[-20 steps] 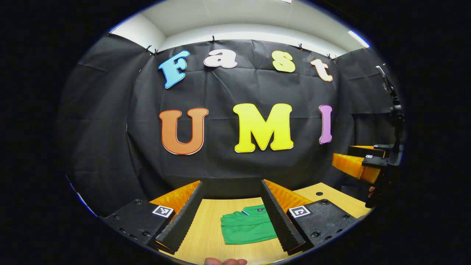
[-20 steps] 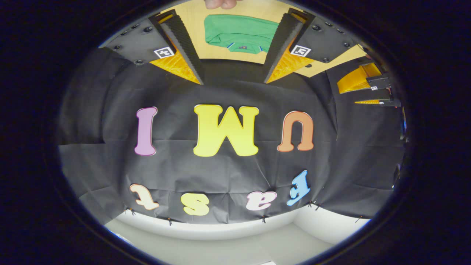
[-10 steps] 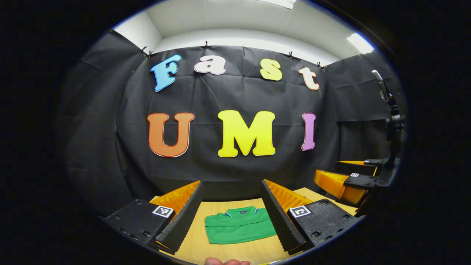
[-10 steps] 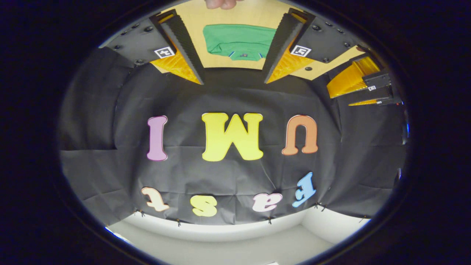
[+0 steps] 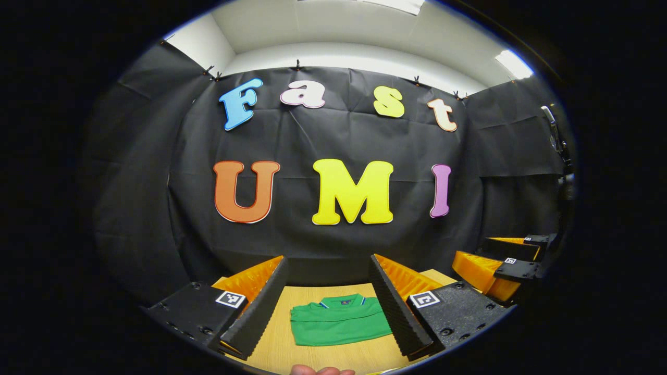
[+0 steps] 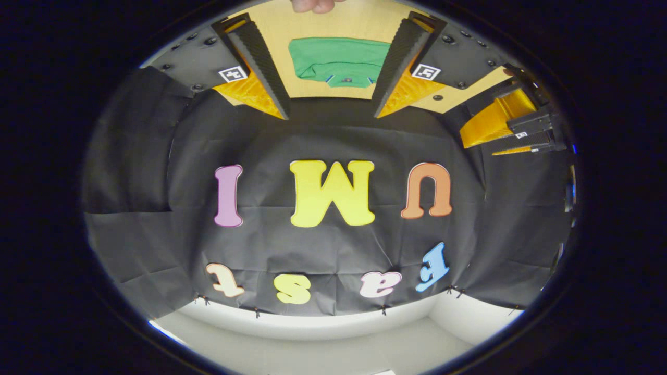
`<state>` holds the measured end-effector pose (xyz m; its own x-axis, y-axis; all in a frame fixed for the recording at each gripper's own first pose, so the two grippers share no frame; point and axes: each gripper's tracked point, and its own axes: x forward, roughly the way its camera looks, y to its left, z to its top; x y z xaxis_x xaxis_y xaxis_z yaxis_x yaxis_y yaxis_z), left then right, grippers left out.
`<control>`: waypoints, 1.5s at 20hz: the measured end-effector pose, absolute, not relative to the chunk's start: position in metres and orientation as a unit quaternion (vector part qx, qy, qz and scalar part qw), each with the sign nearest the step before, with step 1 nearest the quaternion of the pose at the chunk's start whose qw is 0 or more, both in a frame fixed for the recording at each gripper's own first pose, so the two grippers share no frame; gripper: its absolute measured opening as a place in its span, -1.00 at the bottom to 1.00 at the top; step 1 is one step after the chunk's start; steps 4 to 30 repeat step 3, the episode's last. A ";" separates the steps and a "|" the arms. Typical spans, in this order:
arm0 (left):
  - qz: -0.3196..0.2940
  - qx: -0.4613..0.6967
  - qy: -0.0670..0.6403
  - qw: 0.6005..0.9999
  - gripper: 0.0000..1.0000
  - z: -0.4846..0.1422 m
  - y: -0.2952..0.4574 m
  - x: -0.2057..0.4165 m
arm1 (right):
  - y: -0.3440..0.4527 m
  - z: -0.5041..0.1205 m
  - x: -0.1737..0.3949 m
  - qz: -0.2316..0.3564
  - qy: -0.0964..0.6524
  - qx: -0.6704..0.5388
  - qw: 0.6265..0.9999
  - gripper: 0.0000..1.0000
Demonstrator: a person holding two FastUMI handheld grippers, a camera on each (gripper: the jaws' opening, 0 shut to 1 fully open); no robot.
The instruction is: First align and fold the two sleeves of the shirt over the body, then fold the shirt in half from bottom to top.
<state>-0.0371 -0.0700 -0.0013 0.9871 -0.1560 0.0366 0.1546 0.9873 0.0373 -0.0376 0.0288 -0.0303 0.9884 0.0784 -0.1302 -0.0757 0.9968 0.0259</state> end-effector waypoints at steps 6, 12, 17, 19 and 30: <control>-0.073 0.019 -0.016 0.997 0.96 0.012 -0.059 -0.033 | 0.031 -0.034 -0.041 0.040 0.071 0.008 0.997 0.86; -0.073 0.019 -0.016 0.997 0.96 0.012 -0.059 -0.033 | 0.031 -0.034 -0.041 0.040 0.071 0.008 0.997 0.86; -0.073 0.019 -0.016 0.997 0.96 0.012 -0.059 -0.033 | 0.031 -0.034 -0.041 0.040 0.071 0.008 0.997 0.86; -0.073 0.019 -0.016 0.997 0.96 0.012 -0.059 -0.033 | 0.031 -0.034 -0.041 0.040 0.071 0.008 0.997 0.86; -0.073 0.019 -0.016 0.997 0.96 0.012 -0.059 -0.033 | 0.031 -0.034 -0.041 0.040 0.071 0.008 0.997 0.86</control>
